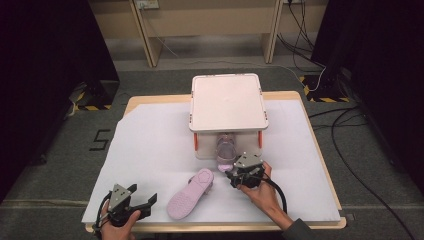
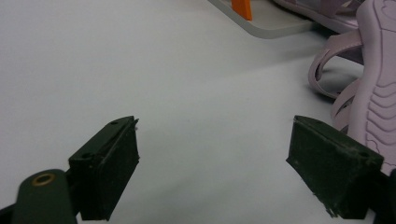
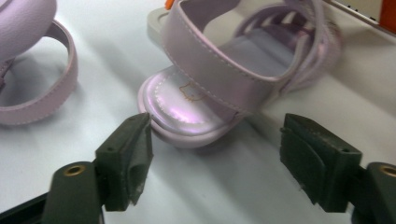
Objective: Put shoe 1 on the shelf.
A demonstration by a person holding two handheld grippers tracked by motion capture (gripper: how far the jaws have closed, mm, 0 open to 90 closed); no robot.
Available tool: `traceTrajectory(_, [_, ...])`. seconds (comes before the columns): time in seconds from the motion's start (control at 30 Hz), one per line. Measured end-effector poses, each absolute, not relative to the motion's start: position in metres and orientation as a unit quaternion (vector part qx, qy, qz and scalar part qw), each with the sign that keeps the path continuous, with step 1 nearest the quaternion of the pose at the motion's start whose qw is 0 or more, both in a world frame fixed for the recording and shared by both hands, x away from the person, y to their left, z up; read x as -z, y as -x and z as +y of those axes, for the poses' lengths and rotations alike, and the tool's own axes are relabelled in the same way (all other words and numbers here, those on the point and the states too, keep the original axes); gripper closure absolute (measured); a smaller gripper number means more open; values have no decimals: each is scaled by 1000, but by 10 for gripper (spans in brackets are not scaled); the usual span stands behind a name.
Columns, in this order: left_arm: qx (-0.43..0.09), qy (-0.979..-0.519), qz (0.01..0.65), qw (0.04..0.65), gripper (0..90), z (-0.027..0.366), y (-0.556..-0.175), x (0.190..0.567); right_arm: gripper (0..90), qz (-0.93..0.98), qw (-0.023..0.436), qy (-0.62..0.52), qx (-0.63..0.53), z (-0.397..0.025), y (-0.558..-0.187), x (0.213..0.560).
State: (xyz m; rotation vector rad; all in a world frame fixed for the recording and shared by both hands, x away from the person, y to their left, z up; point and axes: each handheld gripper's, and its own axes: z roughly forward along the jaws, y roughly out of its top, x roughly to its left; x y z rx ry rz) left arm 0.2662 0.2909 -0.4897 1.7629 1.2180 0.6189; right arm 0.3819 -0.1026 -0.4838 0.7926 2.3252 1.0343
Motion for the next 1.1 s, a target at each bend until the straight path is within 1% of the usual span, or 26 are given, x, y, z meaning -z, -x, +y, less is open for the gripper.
traceTrajectory(0.07, [-249, -709, 490, 441, 155, 291, -266, 490, 341, 846, 245, -289, -374, -111, -382, 482])
traceTrajectory(0.17, [-247, -714, 489, 436, 155, 290, -266, 490, 375, 845, 246, -292, -374, -117, -385, 481])
traceTrajectory(0.23, [-246, -714, 489, 436, 155, 289, -267, 490, 444, 842, 257, -284, -379, -123, -391, 481])
traceTrajectory(0.37, [-247, -715, 489, 435, 156, 288, -268, 491, 466, 841, 258, -274, -389, -123, -397, 481])
traceTrajectory(0.43, [-248, -715, 489, 433, 156, 288, -268, 491, 496, 840, 270, -267, -388, -119, -403, 482])
traceTrajectory(0.57, [-248, -715, 490, 432, 157, 288, -268, 491, 500, 839, 279, -266, -384, -112, -411, 483])
traceTrajectory(0.77, [-248, -714, 491, 433, 157, 289, -267, 491, 458, 833, 272, -282, -390, -96, -427, 483])
traceTrajectory(0.87, [-249, -713, 491, 434, 157, 289, -267, 491, 450, 829, 270, -290, -394, -91, -433, 484])
traceTrajectory(1.0, [-248, -714, 491, 433, 157, 289, -267, 491, 450, 825, 256, -299, -406, -85, -439, 485])
traceTrajectory(1.1, [-250, -712, 491, 435, 157, 289, -267, 491, 445, 827, 264, -297, -398, -79, -439, 485])
